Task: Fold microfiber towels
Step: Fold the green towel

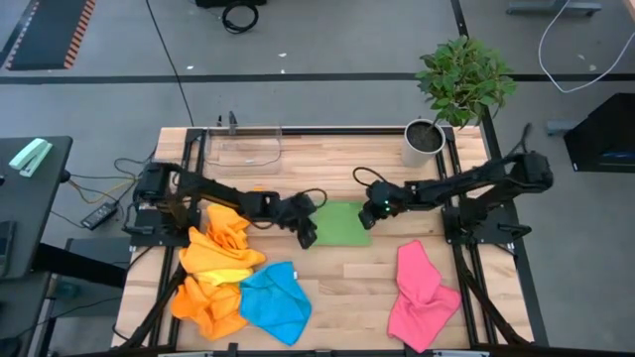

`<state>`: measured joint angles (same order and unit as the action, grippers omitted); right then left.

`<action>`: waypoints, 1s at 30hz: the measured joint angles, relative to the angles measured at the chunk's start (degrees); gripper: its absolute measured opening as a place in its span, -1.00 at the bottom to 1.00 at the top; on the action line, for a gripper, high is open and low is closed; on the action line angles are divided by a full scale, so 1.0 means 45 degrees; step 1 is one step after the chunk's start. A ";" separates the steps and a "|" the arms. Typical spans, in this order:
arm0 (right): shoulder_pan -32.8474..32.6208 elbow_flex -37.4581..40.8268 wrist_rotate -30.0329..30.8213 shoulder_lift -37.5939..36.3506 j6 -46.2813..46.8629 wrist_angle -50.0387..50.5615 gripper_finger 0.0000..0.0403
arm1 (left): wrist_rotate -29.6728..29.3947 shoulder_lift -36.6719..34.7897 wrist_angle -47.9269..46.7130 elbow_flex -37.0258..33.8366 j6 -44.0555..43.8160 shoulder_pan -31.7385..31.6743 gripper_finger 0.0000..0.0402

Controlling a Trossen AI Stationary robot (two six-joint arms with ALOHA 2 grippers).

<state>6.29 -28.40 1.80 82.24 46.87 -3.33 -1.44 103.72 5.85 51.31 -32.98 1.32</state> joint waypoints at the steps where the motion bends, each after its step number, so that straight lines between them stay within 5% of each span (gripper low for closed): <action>1: 0.0077 0.0000 -0.0006 0.0266 -0.0058 -0.0063 -0.99 | -0.0014 0.0253 0.0166 0.0024 -0.0234 0.0126 -0.97; 10: 0.0842 -0.0115 -0.0243 0.0687 -0.0703 -0.0291 -0.99 | 0.0013 0.0130 -0.0345 0.0013 -0.0928 0.0416 -0.92; 19: -0.0376 -0.2370 0.0548 -0.0781 -0.0960 0.1186 -0.99 | -0.0377 -0.3545 -0.2104 0.0032 0.0195 -0.0288 -0.90; 24: -0.1279 -0.2909 0.0866 0.1392 -0.0560 0.0376 -0.99 | -0.1876 -0.5478 -0.4367 -0.0111 0.0812 -0.0354 -0.93; 30: -0.1458 -0.3738 0.0331 0.4266 -0.0037 -0.1423 -0.99 | -0.1976 -0.7023 -0.5020 -0.1433 0.0463 -0.0028 -0.93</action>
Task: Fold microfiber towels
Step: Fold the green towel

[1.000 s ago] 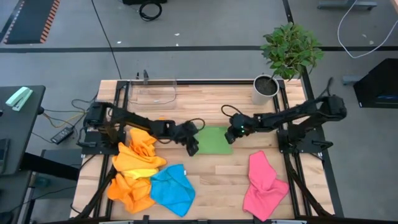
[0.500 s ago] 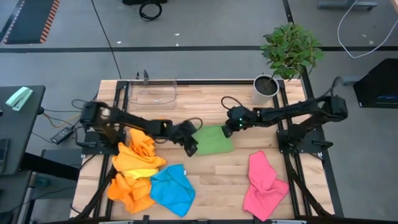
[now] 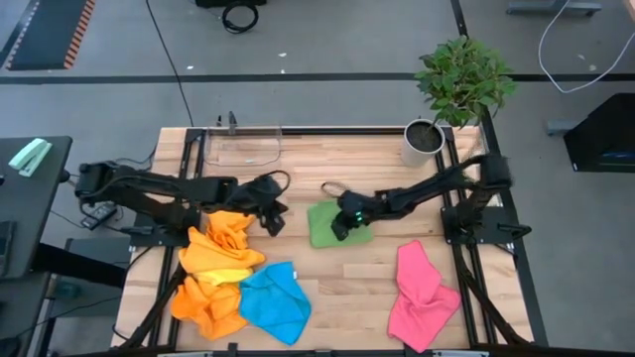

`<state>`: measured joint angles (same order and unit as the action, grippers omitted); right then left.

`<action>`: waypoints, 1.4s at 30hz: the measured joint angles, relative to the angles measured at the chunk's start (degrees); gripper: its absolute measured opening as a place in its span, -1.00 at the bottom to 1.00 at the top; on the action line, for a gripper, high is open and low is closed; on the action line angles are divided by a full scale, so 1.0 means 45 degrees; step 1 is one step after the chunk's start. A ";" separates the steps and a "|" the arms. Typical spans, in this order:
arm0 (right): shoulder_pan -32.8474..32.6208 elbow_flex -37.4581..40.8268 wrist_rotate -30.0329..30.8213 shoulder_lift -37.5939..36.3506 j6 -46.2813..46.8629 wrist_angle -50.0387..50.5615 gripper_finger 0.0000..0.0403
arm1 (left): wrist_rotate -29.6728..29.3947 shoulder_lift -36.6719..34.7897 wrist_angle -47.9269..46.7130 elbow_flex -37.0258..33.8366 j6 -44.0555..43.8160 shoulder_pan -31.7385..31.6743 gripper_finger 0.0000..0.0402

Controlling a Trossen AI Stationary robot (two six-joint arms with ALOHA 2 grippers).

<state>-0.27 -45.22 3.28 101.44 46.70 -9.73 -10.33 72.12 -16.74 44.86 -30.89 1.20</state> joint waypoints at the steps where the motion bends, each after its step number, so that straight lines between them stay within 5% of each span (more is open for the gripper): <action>1: -0.0039 -0.0092 0.0028 0.0219 -0.0037 -0.0021 -0.99 | 0.0030 -0.0237 0.0036 -0.0264 -0.0170 0.0069 -0.91; 9: 0.0572 -0.1287 0.0162 0.1684 -0.0684 -0.0217 -0.99 | -0.0044 -0.1802 -0.0100 -0.1879 -0.1684 0.0501 -0.97; 19: 0.3399 -0.1908 0.0133 0.1730 -0.3140 0.0299 -0.99 | -0.0178 -0.3156 -0.0011 -0.2130 -0.1996 0.0582 -0.97; 31: 0.5954 -0.1974 -0.2000 0.1761 -0.6939 0.0017 -0.99 | -0.0264 -0.3382 -0.0274 -0.2157 -0.2045 0.0582 -0.97; 37: 0.6300 -0.2064 -0.3651 0.1635 -0.8043 -0.0189 -0.99 | -0.0334 -0.3376 -0.0230 -0.2157 -0.2099 0.0426 -0.88; 42: 0.5841 -0.3041 -0.3433 0.0282 -0.7773 0.1936 -0.99 | -0.0334 -0.3376 -0.0147 -0.2157 -0.2099 0.0061 -0.95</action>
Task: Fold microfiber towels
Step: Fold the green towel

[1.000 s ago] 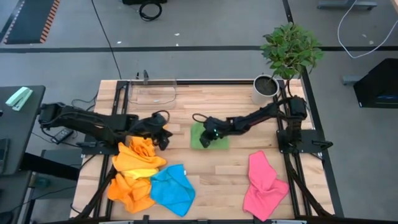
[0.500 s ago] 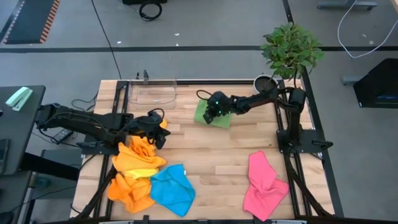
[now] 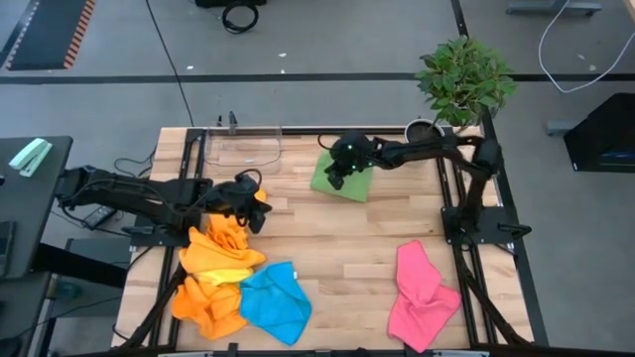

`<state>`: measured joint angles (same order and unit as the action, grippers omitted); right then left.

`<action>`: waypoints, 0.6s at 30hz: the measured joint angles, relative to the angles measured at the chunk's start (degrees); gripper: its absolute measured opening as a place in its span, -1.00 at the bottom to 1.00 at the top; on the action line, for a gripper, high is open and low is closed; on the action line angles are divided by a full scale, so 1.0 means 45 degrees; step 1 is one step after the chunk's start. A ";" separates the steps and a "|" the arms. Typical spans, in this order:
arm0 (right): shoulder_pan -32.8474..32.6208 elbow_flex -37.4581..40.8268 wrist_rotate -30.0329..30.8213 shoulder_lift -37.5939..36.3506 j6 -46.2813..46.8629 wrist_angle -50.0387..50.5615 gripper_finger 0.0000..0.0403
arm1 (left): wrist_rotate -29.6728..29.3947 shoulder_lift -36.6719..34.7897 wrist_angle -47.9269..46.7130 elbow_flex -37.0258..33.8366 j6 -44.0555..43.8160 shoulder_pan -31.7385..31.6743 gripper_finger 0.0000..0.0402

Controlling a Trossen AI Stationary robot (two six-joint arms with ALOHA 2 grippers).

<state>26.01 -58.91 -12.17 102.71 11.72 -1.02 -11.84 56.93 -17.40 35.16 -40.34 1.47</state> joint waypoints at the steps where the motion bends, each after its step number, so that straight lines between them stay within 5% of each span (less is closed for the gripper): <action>1: -0.0206 -0.0165 0.0322 -0.0317 0.0107 0.0848 -0.99 | -0.0005 0.0000 0.0005 0.0000 0.0007 -0.0070 -0.96; 8: -0.1564 0.0412 0.3462 -0.1312 0.2696 0.4430 -0.99 | -0.0038 0.0005 0.0100 0.0000 0.0203 -0.0237 -0.87; 13: -0.1639 0.1249 0.4731 -0.0645 0.3728 0.3400 -0.99 | -0.0040 0.0005 0.0103 0.0000 0.0220 -0.0237 -0.89; 18: -0.1450 0.1431 0.4531 0.0220 0.2131 0.1640 -0.99 | -0.0042 0.0005 0.0110 0.0000 -0.0360 -0.0232 -0.97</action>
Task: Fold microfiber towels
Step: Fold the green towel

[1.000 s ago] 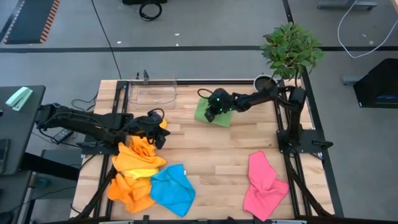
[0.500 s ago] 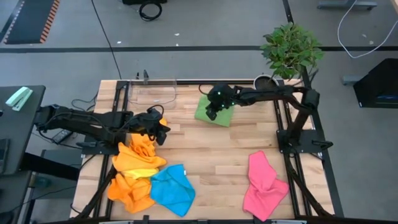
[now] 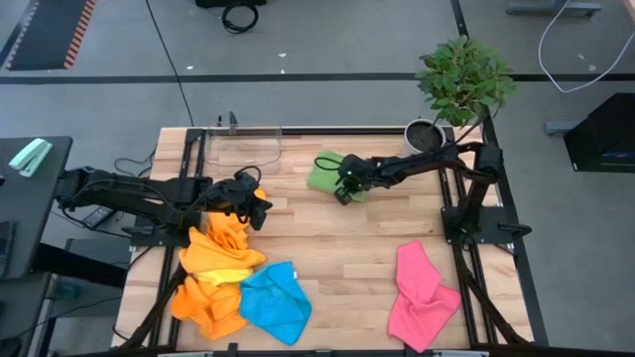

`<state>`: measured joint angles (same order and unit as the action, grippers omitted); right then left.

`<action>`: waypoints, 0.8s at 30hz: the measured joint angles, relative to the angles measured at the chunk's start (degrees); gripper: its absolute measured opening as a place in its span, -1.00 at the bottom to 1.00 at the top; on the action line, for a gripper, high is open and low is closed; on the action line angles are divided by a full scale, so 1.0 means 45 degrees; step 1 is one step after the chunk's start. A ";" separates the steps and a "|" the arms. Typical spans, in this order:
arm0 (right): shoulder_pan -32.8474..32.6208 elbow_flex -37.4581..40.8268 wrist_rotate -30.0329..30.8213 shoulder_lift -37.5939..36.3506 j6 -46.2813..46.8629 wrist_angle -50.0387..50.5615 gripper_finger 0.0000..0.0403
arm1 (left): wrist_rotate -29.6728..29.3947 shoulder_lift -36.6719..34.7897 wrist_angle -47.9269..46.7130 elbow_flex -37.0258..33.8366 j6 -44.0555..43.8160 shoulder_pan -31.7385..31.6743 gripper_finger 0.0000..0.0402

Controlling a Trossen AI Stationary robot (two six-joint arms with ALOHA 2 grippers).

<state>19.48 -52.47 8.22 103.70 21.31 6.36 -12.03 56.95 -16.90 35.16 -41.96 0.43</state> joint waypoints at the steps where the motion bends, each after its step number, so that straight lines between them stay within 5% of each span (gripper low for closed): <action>1: 0.0081 -0.0010 -0.0126 0.0103 -0.0426 -0.0272 -0.99 | 0.0008 0.0000 0.0003 0.0000 -0.0206 0.0000 -0.97; 17: 0.2541 -0.0083 -0.3768 0.0316 -0.4752 -0.1191 -0.99 | -0.1197 0.0000 -0.0031 0.0006 -0.1865 -0.0125 -0.96; 24: 0.2722 -0.0083 -0.4033 -0.0842 -0.4726 -0.1105 -0.99 | -0.1139 0.0003 -0.1884 0.0015 -0.3821 -0.1291 -0.67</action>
<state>31.74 -52.84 -9.93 99.91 0.05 1.39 -17.15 56.96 -25.38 35.22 -59.15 -5.38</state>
